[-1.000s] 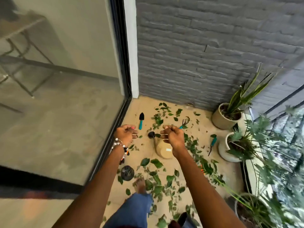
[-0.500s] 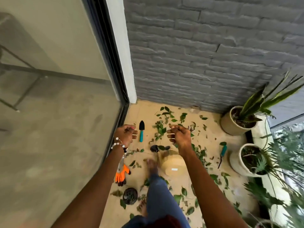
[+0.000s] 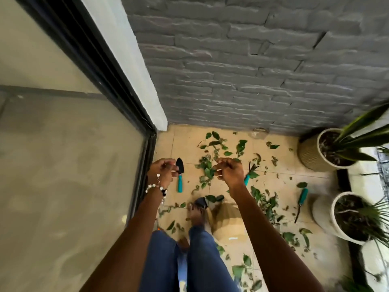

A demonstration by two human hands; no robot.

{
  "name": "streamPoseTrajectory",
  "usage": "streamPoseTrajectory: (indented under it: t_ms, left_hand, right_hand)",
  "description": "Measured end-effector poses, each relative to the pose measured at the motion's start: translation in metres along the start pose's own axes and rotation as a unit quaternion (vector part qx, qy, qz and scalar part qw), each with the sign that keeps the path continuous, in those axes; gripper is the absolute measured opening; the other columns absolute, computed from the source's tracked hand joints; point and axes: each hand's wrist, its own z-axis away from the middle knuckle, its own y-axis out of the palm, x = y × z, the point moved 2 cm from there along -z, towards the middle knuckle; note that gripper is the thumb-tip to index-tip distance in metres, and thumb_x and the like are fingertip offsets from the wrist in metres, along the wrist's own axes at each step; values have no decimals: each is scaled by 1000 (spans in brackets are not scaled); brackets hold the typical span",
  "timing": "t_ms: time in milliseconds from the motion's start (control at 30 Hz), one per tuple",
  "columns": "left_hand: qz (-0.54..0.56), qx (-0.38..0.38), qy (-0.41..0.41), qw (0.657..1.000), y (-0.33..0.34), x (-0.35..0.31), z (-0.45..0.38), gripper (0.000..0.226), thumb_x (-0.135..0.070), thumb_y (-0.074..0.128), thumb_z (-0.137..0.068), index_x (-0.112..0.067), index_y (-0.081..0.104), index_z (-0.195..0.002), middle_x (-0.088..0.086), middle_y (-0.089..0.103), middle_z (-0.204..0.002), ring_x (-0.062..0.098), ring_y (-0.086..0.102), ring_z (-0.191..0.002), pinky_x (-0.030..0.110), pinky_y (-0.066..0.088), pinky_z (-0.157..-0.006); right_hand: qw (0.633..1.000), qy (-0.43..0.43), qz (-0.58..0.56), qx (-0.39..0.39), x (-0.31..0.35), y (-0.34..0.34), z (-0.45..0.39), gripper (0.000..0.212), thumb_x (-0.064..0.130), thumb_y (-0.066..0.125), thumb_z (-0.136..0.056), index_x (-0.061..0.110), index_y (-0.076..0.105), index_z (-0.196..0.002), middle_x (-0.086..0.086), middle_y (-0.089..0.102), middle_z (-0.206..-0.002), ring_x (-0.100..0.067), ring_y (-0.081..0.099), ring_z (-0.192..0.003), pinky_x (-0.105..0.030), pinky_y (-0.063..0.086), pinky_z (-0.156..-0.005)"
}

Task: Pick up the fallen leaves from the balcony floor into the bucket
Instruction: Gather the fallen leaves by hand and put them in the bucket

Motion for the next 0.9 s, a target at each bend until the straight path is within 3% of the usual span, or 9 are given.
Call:
streamPoseTrajectory:
  t_ms: [133, 300, 400, 467, 567, 633, 733, 833, 900]
  left_hand:
    - [-12, -3, -12, 1000, 9, -5, -59, 20, -4, 48, -99, 8, 61, -110, -1, 64, -58, 3, 55, -37, 13, 37, -35]
    - [-43, 18, -15, 999, 29, 12, -169, 18, -4, 46, -100, 4, 61, -108, 9, 62, -72, 1, 56, -39, 12, 40, -38]
    - [-34, 45, -18, 998, 54, 42, -260, 17, 0, 46, -99, 5, 61, -104, 12, 62, -68, 3, 57, -39, 14, 41, -37]
    - [-53, 76, -19, 996, 72, 70, -324, 17, -2, 46, -99, -2, 62, -93, 2, 66, -58, 5, 57, -39, 13, 39, -37]
    - [-68, 112, -11, 991, 99, 114, -411, 26, -3, 45, -99, -13, 63, -83, -6, 67, -54, 9, 59, -42, 16, 40, -45]
    - [-70, 125, -7, 990, 115, 143, -461, 28, -2, 44, -99, -13, 63, -82, -6, 66, -54, 10, 59, -44, 18, 39, -47]
    - [-68, 131, 3, 989, 139, 186, -531, 25, -2, 46, -99, -11, 63, -85, -5, 66, -53, 8, 59, -42, 16, 39, -45]
    - [-54, 145, -10, 988, 157, 211, -579, 20, -3, 47, -99, -9, 64, -89, -5, 66, -53, 9, 61, -42, 17, 40, -45]
    - [-45, 144, -15, 988, 165, 220, -600, 20, -2, 49, -98, -10, 65, -87, -4, 67, -53, 10, 61, -42, 17, 41, -43]
  right_hand:
    - [999, 29, 9, -22, -10, 17, -63, 16, 7, 52, -98, 7, 68, -102, -12, 71, -88, -15, 66, -66, -20, 48, -51]
    - [997, 35, 61, -28, -50, 52, -168, 17, 10, 53, -97, 15, 68, -98, -12, 72, -93, -24, 67, -80, -39, 56, -72]
    - [993, 5, 109, -32, -87, 77, -250, 25, 5, 53, -94, 25, 68, -89, -12, 72, -101, -30, 68, -92, -45, 56, -85]
    - [989, -8, 142, -42, -121, 92, -315, 32, 3, 55, -92, 32, 65, -82, -11, 73, -100, -32, 68, -94, -48, 55, -88]
    - [979, -27, 193, -57, -166, 111, -402, 17, 5, 59, -92, 15, 73, -96, -12, 72, -100, -30, 67, -96, -35, 53, -86]
    - [966, -55, 242, -69, -192, 121, -456, 21, 7, 60, -92, 5, 71, -109, -12, 70, -110, -27, 64, -104, -25, 46, -87]
    - [948, -80, 298, -82, -236, 134, -537, 29, 12, 62, -92, 7, 64, -121, -12, 66, -120, -28, 61, -111, -26, 46, -90]
    - [925, -126, 337, -120, -261, 142, -593, 32, 19, 57, -94, 7, 56, -125, -18, 53, -127, -32, 51, -118, -38, 47, -97]
    - [911, -146, 355, -151, -269, 149, -614, 42, 27, 56, -96, 10, 49, -134, -17, 43, -137, -33, 40, -126, -47, 40, -106]
